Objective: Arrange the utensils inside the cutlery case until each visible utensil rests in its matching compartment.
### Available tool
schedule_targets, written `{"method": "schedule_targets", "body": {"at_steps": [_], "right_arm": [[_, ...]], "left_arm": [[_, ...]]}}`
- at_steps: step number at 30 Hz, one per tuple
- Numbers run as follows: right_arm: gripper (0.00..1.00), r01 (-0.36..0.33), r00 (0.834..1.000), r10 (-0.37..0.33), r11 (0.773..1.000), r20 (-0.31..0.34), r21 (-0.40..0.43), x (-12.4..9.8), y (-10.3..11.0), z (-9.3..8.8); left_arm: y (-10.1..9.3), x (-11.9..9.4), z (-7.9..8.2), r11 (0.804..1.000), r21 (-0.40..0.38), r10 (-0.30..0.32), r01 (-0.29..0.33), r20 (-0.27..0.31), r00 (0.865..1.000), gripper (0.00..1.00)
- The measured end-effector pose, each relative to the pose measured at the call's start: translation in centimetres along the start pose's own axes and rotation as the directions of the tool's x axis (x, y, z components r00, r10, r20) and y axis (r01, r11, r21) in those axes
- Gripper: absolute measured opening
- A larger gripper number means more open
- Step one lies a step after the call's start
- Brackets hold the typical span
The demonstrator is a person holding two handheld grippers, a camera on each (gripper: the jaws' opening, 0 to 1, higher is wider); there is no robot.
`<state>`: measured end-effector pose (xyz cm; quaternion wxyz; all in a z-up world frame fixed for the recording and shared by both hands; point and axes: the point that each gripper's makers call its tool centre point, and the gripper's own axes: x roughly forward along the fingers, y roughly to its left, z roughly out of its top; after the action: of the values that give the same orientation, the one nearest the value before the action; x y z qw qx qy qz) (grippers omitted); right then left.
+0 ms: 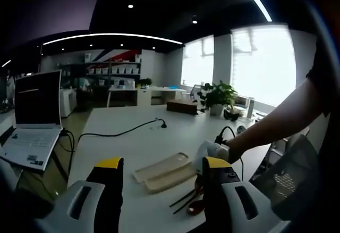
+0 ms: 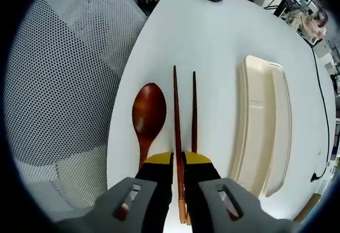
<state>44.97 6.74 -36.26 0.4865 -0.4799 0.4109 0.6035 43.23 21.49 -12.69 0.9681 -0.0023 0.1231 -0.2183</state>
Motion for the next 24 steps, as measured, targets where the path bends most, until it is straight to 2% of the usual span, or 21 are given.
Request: {"method": "schedule_targets", "body": {"at_steps": [14,18,24], "right_arm": [[0.01,-0.004,1.000,0.004,1.000,-0.016,0.020,0.03,0.05,0.13],[0.01,-0.024,1.000,0.025,0.998,-0.017,0.055,0.03,-0.14,0.13],[0.01,-0.024,0.999,0.026,0.999,-0.046,0.044,0.16,-0.05,0.18]], "left_arm": [[-0.20,0.26,0.05,1.000,0.014,-0.007,0.007,-0.007,1.000,0.62],[0.28,0.04,-0.18,1.000,0.016,0.012,-0.012,-0.013,1.000,0.61],[0.63,-0.13,0.25,0.999,0.018,0.032,-0.032,0.012,0.999,0.60]]}}
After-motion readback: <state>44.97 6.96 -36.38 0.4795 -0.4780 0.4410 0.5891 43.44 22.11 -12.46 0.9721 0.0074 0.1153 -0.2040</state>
